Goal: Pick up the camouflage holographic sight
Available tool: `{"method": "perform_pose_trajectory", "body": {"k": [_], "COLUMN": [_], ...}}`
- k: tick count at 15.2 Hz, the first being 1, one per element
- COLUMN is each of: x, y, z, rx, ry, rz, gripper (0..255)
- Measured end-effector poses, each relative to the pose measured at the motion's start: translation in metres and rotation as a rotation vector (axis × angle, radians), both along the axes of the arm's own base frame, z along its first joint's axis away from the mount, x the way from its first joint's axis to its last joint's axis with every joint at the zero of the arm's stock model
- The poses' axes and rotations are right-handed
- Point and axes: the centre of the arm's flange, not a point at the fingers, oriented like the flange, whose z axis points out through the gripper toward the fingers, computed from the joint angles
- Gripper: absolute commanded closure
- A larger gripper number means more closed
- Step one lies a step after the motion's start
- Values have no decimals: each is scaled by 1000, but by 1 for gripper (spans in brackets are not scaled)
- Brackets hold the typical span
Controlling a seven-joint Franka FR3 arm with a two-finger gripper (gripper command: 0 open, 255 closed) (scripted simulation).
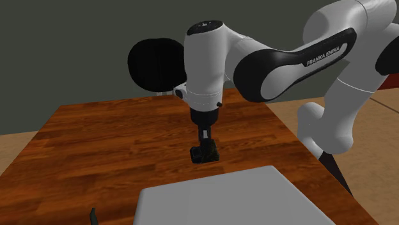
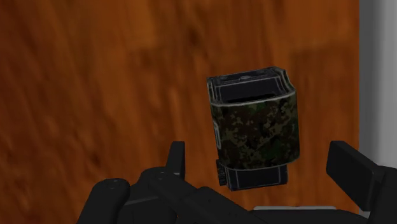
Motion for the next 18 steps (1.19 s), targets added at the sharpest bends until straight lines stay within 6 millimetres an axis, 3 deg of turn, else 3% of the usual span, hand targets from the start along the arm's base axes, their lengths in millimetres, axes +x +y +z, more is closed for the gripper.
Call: {"method": "perform_pose_trajectory", "body": {"k": [4,5,15,18], "x": [0,0,0,0], "y": [1,1,1,1], "z": [-19,-21,-22,-12], "rx": [0,0,1,0], "ry": [0,0,-4,-1], "rz": [0,1,0,0], "gripper": [0,255,255,255]}}
